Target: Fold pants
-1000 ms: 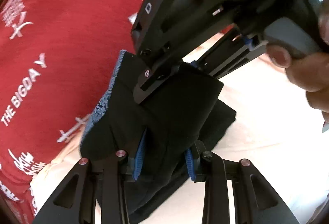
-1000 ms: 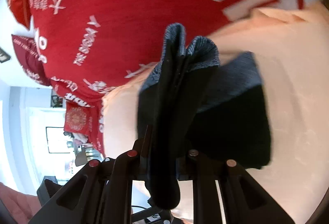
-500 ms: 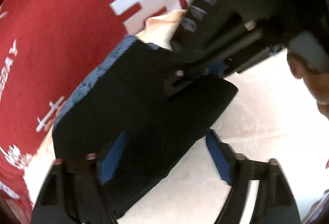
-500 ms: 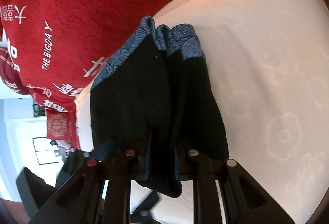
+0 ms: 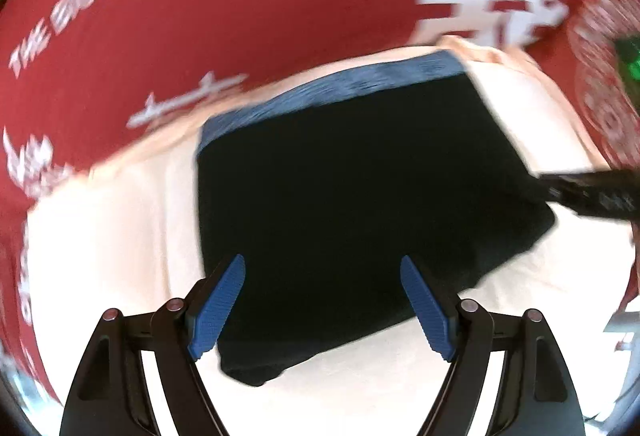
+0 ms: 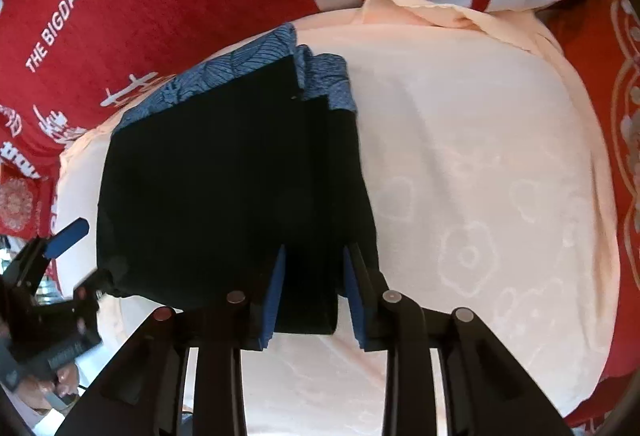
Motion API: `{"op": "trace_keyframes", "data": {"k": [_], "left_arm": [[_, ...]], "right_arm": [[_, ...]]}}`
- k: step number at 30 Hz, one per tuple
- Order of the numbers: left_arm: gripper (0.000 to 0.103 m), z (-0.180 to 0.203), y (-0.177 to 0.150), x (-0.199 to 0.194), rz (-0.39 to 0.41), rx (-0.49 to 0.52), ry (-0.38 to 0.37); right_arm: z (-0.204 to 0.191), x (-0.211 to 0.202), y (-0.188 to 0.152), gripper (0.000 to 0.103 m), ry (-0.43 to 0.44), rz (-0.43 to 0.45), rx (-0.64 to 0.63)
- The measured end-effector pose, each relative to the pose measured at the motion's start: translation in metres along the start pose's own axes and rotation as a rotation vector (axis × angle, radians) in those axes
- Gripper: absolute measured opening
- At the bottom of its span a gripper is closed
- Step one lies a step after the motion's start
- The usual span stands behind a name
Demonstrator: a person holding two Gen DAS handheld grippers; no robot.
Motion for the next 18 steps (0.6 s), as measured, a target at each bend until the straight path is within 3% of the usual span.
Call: {"op": "trace_keyframes", "data": {"k": [6, 18], "left_arm": [[0.081, -0.029, -0.009, 0.016, -0.062, -0.078, 0.018], [0.083, -0.038, -0.007, 0.024, -0.088, -0.114, -0.007]], "right_arm": [[-0.010, -0.005, 0.003, 0.039, -0.072, 0.002, -0.020], [-0.012, -0.012, 0.005, 0.045, -0.128, -0.007, 0.034]]}}
Point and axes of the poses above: each gripper's, at about its wrist camera, not at the fingertips, and x roughly the way its jaws point, z to its right, y to its top, the point moved 2 cm from there along x, roughly the way its jaws point, and after that the axes turned 12 degrees about z, right-handed, at the moved point
